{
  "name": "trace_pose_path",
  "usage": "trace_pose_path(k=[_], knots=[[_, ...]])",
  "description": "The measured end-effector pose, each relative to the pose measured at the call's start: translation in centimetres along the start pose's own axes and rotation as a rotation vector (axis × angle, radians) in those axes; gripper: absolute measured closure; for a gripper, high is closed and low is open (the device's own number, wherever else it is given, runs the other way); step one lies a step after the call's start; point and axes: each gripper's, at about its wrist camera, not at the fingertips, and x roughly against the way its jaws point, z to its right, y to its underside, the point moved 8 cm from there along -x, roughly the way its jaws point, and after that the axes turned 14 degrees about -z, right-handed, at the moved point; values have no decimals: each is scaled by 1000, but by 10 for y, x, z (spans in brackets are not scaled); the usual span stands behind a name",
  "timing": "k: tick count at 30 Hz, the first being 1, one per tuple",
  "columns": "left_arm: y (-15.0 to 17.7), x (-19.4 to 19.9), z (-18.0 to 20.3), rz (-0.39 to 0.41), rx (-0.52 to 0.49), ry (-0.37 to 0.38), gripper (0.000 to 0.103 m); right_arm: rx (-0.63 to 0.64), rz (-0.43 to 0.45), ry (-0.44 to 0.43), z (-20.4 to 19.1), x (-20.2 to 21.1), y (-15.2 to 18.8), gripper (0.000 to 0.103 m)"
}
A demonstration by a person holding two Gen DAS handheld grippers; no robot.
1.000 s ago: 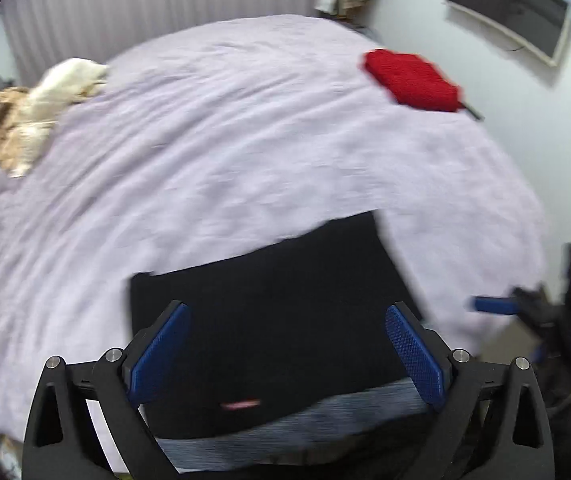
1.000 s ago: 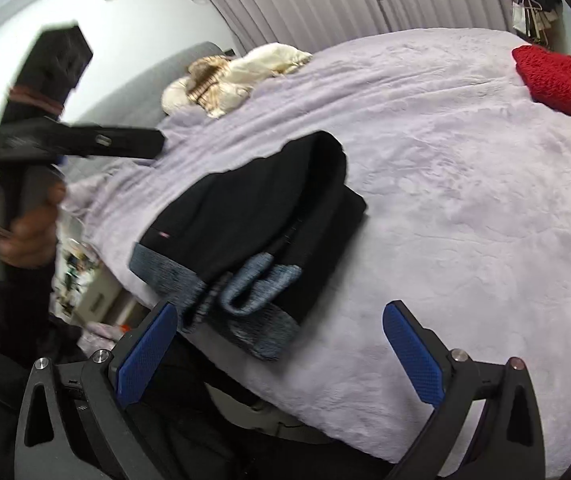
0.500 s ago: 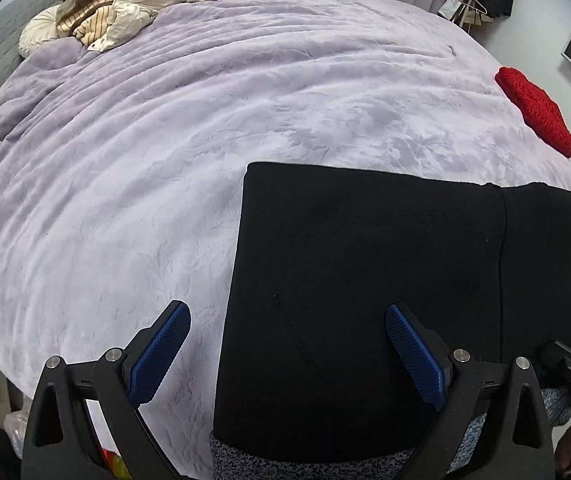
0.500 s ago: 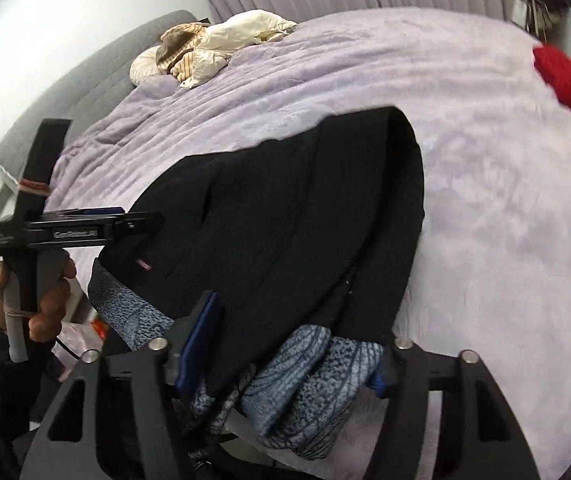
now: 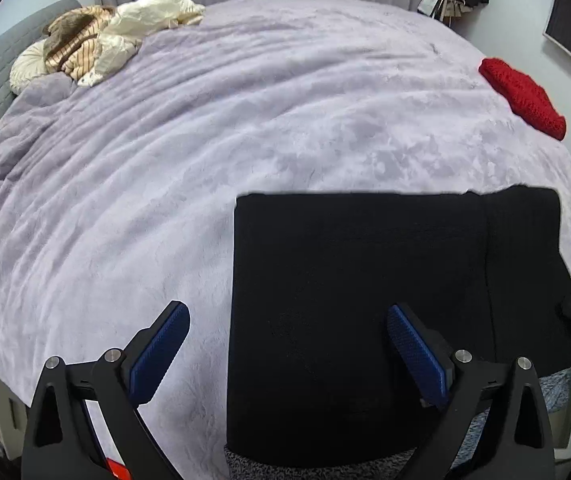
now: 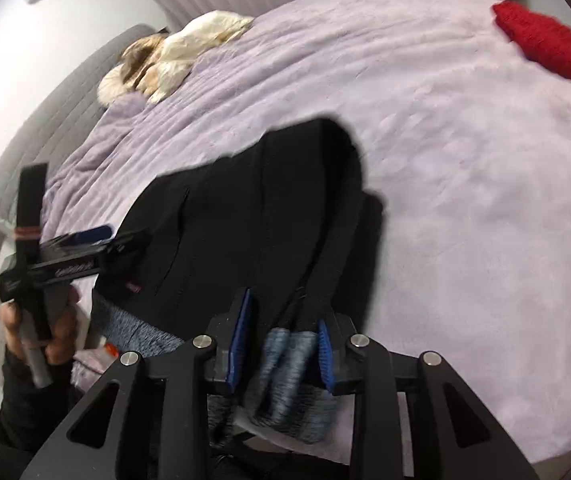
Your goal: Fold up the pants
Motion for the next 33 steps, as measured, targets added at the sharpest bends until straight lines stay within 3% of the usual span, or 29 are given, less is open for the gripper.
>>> trace_pose_path(k=[2,3,4,7,9,12,14,16,19,21,25,28,31,33], knots=[[-13,19,2,54,-5,-5,3,28,91,111,-1,25,-10,32],[-20,22,3,61,-5,-15,3,48,133,135,-8,34,-17,0],[-27,20,3,60,0,-40,3,77,180,132,-19,40,-26,0],[-44,0,0,11,24,-125,3,176,192,105,-61,31,-46,0],[-49,-13,-4,-18,49,-118,3,234,189,97,-85,14,-57,0],[-50,-30,-7,-55,80,-47,3,280,97,47,-106,-25,-67,0],[-49,-41,-11,-64,85,-87,3,280,57,38,-106,-43,-76,0],[-46,-57,-18,-93,97,-95,3,245,29,142,-87,-64,-87,1],[-39,-78,-27,-130,149,19,0,139,-67,62,-60,-91,-81,2],[-37,-84,-29,-123,157,45,0,137,-63,47,-47,-95,-79,3],[-36,-80,-24,-75,118,-10,0,188,-54,100,-49,-101,-72,2],[-38,-56,-27,-46,108,-23,0,193,-49,109,-56,-88,-73,2],[-44,-29,-45,28,130,-74,0,200,52,89,-69,-50,-81,0],[-50,-28,-61,38,164,-129,0,210,93,148,-67,-38,-87,0]])
